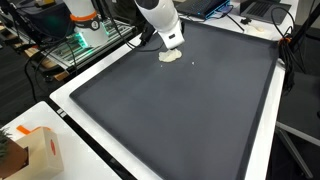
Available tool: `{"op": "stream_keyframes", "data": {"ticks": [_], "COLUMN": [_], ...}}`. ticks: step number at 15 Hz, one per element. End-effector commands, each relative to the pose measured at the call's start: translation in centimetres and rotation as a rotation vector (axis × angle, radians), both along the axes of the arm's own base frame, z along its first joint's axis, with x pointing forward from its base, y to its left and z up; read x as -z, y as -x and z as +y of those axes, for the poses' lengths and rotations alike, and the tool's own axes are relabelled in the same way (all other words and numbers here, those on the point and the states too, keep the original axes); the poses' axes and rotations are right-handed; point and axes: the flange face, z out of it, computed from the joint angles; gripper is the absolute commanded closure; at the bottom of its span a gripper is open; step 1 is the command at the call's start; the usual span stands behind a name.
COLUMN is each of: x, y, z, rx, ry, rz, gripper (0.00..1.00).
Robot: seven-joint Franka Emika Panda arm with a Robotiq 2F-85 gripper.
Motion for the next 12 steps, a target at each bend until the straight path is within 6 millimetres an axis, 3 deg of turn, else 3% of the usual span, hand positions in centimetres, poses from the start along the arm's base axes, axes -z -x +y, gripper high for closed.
{"op": "stream_keyframes", "data": {"ticks": [1,12], "x": [-1.3,-6.5], "y": [0.6,1.9], "z": [0.0,1.2], "rx": [0.023,0.061], "ry": [-0.014,0.087], "rz": [0.011,-0.036], "gripper": [0.97,0.97]}}
